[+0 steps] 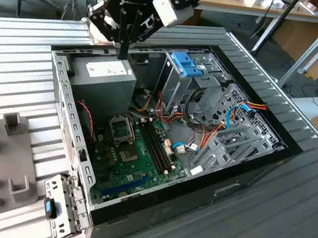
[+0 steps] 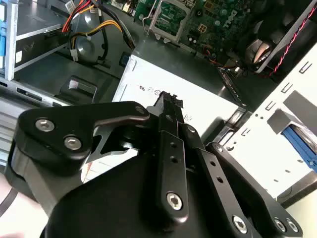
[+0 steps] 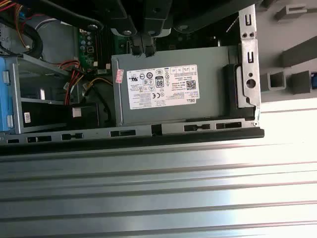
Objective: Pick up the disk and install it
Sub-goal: 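Reach for the disk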
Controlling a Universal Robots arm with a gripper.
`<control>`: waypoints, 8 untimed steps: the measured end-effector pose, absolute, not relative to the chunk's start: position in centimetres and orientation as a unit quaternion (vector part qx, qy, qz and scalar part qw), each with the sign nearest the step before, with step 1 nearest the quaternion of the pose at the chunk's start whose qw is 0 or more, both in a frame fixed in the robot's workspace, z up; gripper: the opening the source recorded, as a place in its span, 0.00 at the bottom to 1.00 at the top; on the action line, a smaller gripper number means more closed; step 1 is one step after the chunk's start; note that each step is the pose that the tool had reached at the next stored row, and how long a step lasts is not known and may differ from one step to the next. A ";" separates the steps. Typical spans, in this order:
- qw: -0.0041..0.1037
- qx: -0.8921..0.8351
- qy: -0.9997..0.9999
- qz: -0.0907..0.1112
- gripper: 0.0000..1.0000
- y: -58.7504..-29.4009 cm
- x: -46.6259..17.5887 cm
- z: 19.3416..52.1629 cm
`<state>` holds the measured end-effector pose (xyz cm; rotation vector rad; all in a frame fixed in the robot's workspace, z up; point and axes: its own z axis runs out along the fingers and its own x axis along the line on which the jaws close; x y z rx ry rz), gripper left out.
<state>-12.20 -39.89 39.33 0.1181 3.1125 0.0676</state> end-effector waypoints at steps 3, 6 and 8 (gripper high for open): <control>0.013 0.038 0.999 0.022 0.11 -39.9 -12.2 39.3; 0.013 0.038 0.999 0.022 0.11 -39.9 -12.2 39.3; 0.013 0.038 0.999 0.022 0.11 -39.9 -12.2 39.3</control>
